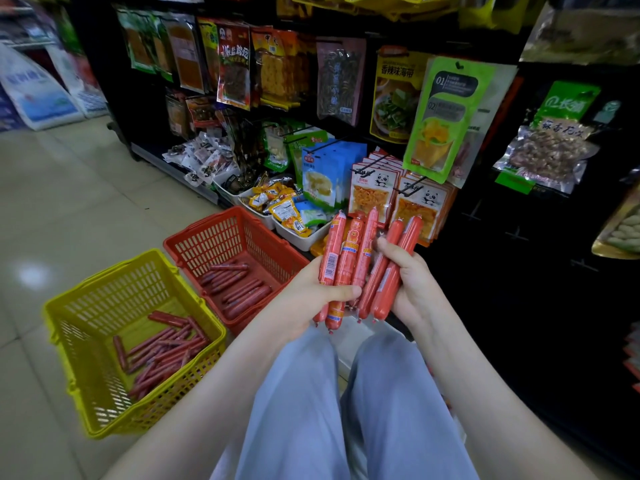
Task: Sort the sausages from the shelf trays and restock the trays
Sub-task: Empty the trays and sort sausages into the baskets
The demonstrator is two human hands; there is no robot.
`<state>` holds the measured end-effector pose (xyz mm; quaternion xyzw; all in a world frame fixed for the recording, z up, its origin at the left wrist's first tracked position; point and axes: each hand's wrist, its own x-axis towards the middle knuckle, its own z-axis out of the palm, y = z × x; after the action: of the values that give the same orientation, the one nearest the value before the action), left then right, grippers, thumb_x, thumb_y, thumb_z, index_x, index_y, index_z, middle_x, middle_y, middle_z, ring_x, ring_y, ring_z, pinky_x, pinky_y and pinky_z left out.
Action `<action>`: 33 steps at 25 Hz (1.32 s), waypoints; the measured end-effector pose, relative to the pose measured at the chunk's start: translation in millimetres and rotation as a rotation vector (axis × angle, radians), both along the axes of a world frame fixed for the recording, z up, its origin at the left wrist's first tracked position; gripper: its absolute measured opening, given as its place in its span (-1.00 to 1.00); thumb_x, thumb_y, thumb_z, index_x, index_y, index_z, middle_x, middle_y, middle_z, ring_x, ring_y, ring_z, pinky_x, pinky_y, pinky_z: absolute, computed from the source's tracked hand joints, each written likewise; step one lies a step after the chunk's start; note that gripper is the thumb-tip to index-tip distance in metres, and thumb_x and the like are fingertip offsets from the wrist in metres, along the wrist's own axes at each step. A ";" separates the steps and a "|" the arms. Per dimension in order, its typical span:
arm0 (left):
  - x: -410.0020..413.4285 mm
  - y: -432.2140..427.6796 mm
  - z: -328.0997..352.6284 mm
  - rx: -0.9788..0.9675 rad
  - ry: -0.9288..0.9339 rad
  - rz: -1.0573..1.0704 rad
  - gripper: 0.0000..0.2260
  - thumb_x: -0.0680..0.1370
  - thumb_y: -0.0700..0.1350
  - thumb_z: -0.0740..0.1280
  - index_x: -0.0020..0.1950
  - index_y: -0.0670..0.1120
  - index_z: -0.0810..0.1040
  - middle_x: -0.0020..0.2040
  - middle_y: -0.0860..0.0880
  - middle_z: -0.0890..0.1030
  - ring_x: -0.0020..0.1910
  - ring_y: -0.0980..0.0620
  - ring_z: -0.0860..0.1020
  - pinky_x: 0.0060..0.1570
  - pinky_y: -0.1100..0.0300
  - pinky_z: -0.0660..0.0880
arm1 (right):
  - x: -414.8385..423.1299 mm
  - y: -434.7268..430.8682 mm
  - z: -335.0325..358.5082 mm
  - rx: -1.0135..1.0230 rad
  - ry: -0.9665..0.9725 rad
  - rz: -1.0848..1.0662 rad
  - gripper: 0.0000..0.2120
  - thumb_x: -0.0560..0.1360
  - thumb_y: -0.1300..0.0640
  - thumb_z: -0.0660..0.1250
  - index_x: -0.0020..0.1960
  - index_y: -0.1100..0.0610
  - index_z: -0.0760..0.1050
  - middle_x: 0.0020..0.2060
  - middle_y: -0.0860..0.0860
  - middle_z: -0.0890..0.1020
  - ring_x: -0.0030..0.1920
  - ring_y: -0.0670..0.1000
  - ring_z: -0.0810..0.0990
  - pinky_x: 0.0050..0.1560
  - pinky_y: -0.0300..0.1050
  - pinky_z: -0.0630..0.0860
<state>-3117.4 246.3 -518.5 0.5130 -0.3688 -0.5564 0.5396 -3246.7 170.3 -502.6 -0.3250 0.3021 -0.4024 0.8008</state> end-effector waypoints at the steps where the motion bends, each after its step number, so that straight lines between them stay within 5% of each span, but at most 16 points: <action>1: -0.1 1.0 0.8 0.009 0.011 -0.006 -0.66 0.46 -0.40 0.38 0.13 -0.07 0.49 -0.13 -0.03 0.67 -0.21 0.04 0.66 -0.32 0.18 0.57 | 0.3 0.0 0.3 -0.005 -0.004 -0.003 -0.55 0.45 0.23 0.33 0.30 0.37 0.40 0.12 0.31 0.55 0.04 0.23 0.61 -0.05 0.15 0.61; 7: 0.1 1.2 -0.8 0.040 0.020 0.009 -0.74 0.48 -0.36 0.38 0.11 -0.11 0.53 -0.08 -0.10 0.65 -0.14 -0.05 0.63 -0.16 0.04 0.60 | 2.1 4.7 -1.3 -0.027 -0.051 0.002 -0.79 0.50 0.33 0.28 0.14 0.29 0.50 -0.10 0.20 0.65 -0.11 0.16 0.68 -0.17 0.07 0.63; 14: -0.6 2.3 2.0 0.103 0.005 0.005 -0.74 0.55 -0.20 0.34 0.20 0.03 0.48 -0.18 0.03 0.65 -0.25 0.00 0.62 -0.38 0.15 0.52 | 20.0 4.7 -8.9 0.033 0.112 -0.093 -0.84 0.51 0.43 0.21 -0.01 0.27 0.52 -0.13 0.22 0.62 -0.17 0.14 0.65 0.02 0.15 0.58; 18: 9.3 5.1 1.4 0.034 -0.020 0.021 -0.71 0.45 -0.11 0.42 0.13 0.01 0.47 -0.13 -0.06 0.62 -0.18 -0.13 0.57 -0.21 -0.01 0.47 | 51.7 12.0 -11.4 -0.019 0.022 -0.083 -0.75 0.60 0.15 0.22 0.27 0.15 0.41 -0.02 0.13 0.62 -0.12 0.03 0.66 -0.04 0.00 0.62; 21: 29.2 11.1 3.8 -0.001 -0.025 0.035 -0.74 0.50 -0.19 0.40 0.13 -0.03 0.44 -0.08 -0.10 0.59 -0.16 0.03 0.60 -0.17 0.12 0.57 | 87.6 16.0 -12.7 -0.083 0.078 -0.034 -0.61 0.61 -0.07 0.11 0.41 -0.02 0.27 0.06 -0.01 0.60 -0.11 -0.14 0.65 -0.11 -0.19 0.60; 24: 63.1 21.0 -1.8 -0.007 -0.031 0.091 -0.56 0.46 -0.29 0.43 0.27 -0.06 0.41 0.10 -0.19 0.59 0.06 -0.06 0.58 0.05 0.00 0.56 | 127.8 15.7 -19.1 -0.046 0.074 0.064 -0.64 0.65 0.02 0.07 0.44 -0.11 0.28 0.22 -0.02 0.56 0.00 -0.12 0.63 -0.09 -0.21 0.58; 28: 115.8 28.0 -22.3 0.016 0.069 0.291 -0.59 0.32 -0.35 0.42 0.12 -0.08 0.50 -0.09 -0.13 0.61 -0.15 -0.02 0.60 -0.17 0.13 0.57 | 179.7 8.1 -38.3 -0.062 0.075 0.290 -0.65 0.60 0.32 0.07 0.36 0.20 0.36 0.00 0.08 0.61 -0.08 -0.03 0.63 -0.14 -0.19 0.60; 33: 165.4 28.5 -78.3 0.157 0.237 0.455 -0.72 0.34 -0.31 0.35 0.02 -0.13 0.51 -0.15 -0.17 0.52 -0.17 -0.07 0.53 -0.22 0.11 0.52 | 232.9 -5.5 -89.4 -0.084 0.357 0.554 -0.74 0.61 0.23 0.15 0.23 0.32 0.47 -0.11 0.17 0.66 -0.17 0.04 0.67 -0.17 -0.10 0.61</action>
<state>-2951.9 274.9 -596.8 0.5545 -0.1339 -0.5039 0.6486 -3013.8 164.8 -592.0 -0.4930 0.3211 -0.1179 0.8000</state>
